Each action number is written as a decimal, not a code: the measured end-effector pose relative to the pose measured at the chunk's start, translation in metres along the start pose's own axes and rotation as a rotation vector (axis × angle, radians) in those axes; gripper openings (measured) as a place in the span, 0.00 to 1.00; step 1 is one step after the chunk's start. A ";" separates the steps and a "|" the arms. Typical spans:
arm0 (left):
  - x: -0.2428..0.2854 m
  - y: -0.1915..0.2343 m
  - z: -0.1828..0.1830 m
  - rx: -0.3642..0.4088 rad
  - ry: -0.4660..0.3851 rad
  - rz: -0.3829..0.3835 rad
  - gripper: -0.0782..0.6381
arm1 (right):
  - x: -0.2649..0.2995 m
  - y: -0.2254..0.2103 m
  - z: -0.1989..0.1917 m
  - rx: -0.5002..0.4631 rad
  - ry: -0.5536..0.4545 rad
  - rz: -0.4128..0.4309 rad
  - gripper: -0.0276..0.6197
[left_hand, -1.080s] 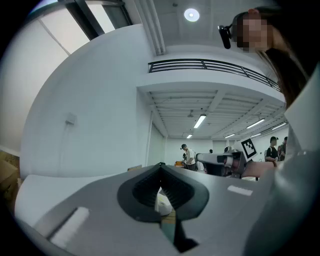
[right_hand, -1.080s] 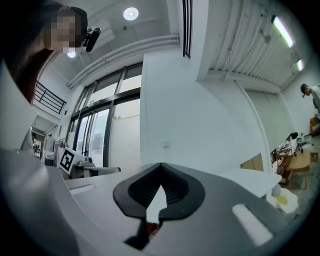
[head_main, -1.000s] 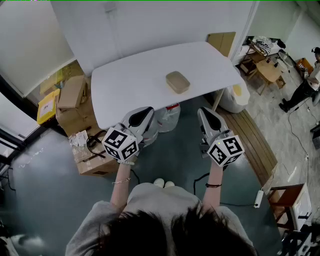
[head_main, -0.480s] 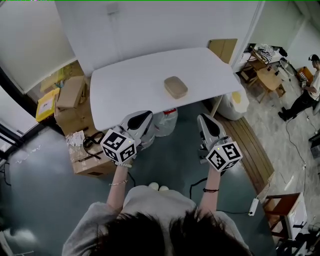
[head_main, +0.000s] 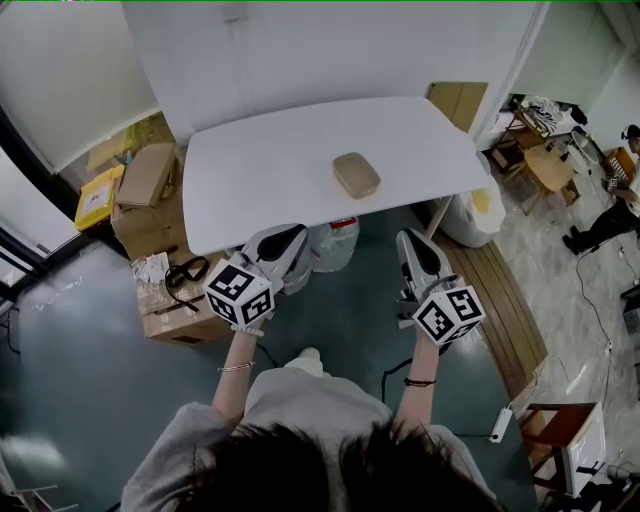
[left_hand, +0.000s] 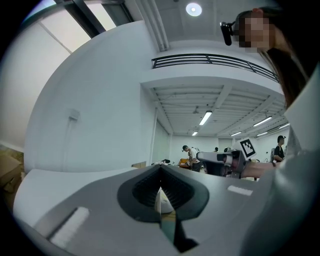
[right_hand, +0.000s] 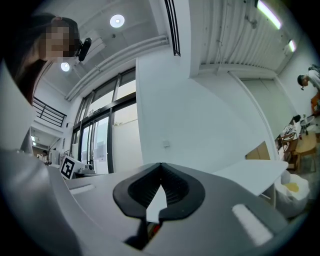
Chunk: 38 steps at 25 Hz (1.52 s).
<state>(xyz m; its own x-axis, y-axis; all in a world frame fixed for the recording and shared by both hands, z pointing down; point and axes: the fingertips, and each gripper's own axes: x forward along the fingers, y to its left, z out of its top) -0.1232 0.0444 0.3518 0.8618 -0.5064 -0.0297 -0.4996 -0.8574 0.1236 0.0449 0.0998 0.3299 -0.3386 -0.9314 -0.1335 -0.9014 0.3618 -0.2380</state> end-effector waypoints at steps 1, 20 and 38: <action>0.002 0.002 -0.001 0.000 0.003 0.001 0.10 | 0.002 -0.003 0.000 0.002 0.000 -0.004 0.06; 0.070 0.061 -0.015 -0.033 0.033 -0.050 0.10 | 0.070 -0.058 -0.016 0.035 0.024 -0.058 0.06; 0.127 0.096 -0.019 -0.066 0.019 -0.131 0.10 | 0.110 -0.093 -0.022 0.007 0.051 -0.116 0.06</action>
<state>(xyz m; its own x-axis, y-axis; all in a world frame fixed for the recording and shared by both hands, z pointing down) -0.0596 -0.1004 0.3790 0.9210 -0.3884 -0.0308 -0.3766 -0.9078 0.1847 0.0855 -0.0372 0.3588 -0.2454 -0.9678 -0.0555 -0.9336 0.2514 -0.2554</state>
